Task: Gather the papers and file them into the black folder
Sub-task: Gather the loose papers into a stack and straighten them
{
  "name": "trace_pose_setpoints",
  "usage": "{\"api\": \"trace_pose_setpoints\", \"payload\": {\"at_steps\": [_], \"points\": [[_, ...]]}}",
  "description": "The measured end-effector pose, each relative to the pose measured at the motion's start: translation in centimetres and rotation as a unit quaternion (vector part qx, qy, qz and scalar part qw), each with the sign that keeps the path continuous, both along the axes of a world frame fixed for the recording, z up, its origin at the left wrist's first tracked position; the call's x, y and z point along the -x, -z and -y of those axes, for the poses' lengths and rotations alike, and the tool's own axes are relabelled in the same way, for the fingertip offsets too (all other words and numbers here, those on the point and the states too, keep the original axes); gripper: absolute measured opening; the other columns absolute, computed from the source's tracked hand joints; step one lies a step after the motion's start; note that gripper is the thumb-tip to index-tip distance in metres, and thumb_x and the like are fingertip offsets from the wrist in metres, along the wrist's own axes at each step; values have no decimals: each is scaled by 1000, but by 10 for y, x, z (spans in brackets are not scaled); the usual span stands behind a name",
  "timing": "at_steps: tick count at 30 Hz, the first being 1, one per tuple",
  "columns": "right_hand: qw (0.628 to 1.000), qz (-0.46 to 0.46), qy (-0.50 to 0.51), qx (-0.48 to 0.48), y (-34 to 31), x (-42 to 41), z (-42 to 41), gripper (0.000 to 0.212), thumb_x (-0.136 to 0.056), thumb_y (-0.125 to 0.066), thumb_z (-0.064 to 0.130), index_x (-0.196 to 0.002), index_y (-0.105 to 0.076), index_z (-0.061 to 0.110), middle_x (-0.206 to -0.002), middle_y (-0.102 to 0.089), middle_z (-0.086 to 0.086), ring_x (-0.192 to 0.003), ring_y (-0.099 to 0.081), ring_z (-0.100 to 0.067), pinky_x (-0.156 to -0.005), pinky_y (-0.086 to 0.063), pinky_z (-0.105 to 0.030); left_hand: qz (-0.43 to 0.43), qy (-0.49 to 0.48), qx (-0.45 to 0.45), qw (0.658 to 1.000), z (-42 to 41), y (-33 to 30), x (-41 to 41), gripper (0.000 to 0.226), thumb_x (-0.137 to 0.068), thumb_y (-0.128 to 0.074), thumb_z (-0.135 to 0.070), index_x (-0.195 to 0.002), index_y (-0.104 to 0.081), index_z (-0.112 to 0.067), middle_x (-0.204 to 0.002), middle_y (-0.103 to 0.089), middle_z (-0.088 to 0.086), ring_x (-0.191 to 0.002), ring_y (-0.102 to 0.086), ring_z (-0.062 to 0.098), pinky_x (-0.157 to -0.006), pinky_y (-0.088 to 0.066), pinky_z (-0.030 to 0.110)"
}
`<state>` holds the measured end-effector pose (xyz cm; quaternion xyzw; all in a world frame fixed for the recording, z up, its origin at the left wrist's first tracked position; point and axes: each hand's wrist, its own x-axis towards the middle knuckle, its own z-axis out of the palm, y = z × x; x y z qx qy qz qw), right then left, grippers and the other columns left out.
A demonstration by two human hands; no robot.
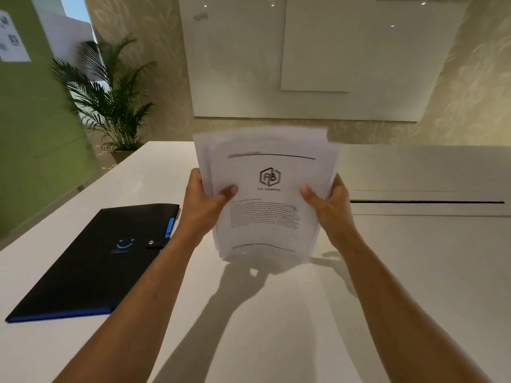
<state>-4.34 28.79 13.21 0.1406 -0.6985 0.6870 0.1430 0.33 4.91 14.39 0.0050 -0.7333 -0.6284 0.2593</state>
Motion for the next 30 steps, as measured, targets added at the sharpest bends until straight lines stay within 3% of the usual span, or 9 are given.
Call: {"api": "trace_pose_setpoints", "payload": {"at_steps": [3,7,10,13,17,20,26,30], "points": [[999,45,0,-11,19,-5,6,57,-67,-73,20,-120,-52,14,-111,-68,-5,-96,-69,-18,-68,-58,-23,23,5,-15,1000,-7,21,-2,34,-88,-67,-20,-114,-45,-19,-110,-62,-4,-100,-63,14,-81,-58,37],[998,53,12,-5,23,-11,20,48,-77,-65,-6,-116,-48,16,-104,-63,-1,-91,-64,-16,-56,-52,-11,33,7,-59,998,-18,34,-1,26,-95,-54,-15,-118,-46,-24,-111,-61,-3,-101,-61,17,-80,-56,34],[998,51,26,-4,23,-11,24,48,-78,-62,-10,-114,-47,18,-101,-61,2,-89,-62,-10,-54,-52,-11,31,8,-62,998,-22,32,2,26,-95,-50,-10,-116,-46,-24,-110,-61,-2,-100,-61,18,-71,-53,28],[998,46,45,2,26,-8,21,45,-76,-62,-3,-111,-46,20,-104,-62,0,-94,-64,-17,-61,-53,-17,24,-10,-71,997,-17,29,3,27,-92,-49,-5,-110,-47,-25,-107,-62,-3,-97,-63,19,-70,-53,28],[998,50,42,-3,27,-6,27,44,-78,-61,-7,-112,-46,16,-100,-60,5,-90,-61,-11,-56,-50,-12,29,-1,-59,998,-20,28,6,33,-89,-51,-2,-108,-48,-29,-106,-62,-5,-97,-62,18,-68,-52,26],[996,54,64,13,30,-3,30,37,-80,-56,-8,-106,-47,16,-98,-60,4,-89,-61,-13,-59,-48,-15,37,-20,-59,997,-24,29,8,29,-91,-47,-3,-111,-47,-24,-108,-61,-3,-96,-61,17,-64,-49,21],[997,40,70,2,37,-3,34,33,-83,-51,-10,-108,-47,11,-95,-57,6,-85,-58,-8,-55,-48,-9,32,-27,-101,994,-29,30,9,31,-92,-43,-4,-96,-51,-34,-102,-62,-1,-94,-60,21,-67,-51,27],[997,33,72,-9,33,-2,33,34,-85,-49,-10,-110,-46,14,-97,-56,9,-89,-57,-6,-57,-50,-10,29,-24,-100,994,-28,27,10,23,-96,-45,-10,-100,-53,-31,-100,-65,-5,-88,-63,18,-60,-49,21]]}}
